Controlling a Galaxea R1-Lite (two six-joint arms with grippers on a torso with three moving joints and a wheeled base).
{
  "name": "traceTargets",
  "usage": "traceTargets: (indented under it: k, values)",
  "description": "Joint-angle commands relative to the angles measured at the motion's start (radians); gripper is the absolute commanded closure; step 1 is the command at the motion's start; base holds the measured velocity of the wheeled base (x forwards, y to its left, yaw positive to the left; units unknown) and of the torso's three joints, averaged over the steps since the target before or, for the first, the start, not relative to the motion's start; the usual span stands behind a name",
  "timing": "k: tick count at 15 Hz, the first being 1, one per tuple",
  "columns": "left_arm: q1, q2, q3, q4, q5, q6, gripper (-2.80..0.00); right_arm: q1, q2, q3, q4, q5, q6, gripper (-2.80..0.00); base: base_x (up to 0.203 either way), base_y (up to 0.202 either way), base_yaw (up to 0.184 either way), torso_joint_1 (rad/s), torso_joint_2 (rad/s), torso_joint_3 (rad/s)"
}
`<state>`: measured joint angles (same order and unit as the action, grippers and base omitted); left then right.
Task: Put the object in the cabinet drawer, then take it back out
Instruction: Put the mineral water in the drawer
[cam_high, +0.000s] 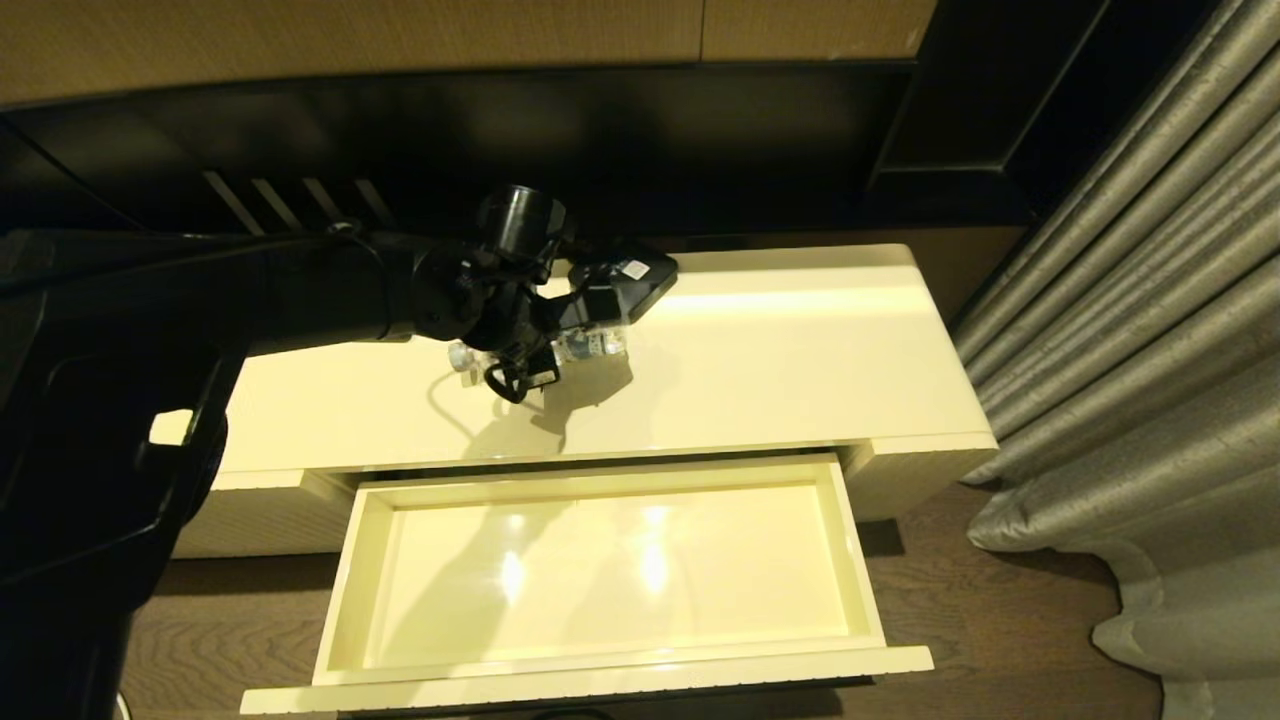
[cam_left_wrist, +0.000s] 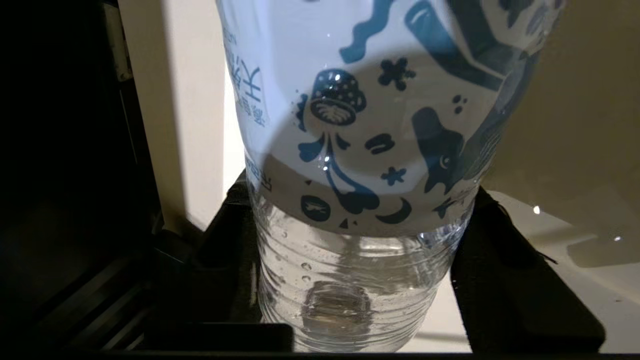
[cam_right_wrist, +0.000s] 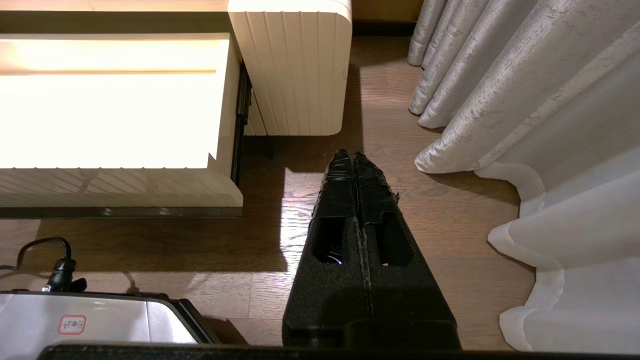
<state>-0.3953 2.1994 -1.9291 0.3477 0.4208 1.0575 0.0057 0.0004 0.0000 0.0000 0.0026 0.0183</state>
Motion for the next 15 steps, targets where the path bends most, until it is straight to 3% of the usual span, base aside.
traceTargets:
  k: [1, 15]
  values:
    - [0.000, 0.003, -0.001, 0.005, 0.003, 0.006, 0.00, 0.000, 0.001, 0.000, 0.000, 0.000, 0.000, 0.00, 0.000, 0.000, 0.000, 0.000, 0.00, 0.000]
    - [-0.002, -0.083, -0.001, -0.003, -0.017, 0.008, 0.00, 0.000, 0.001, 0.000, 0.000, 0.000, 0.000, 0.00, 0.000, 0.000, 0.000, 0.000, 0.00, 0.000]
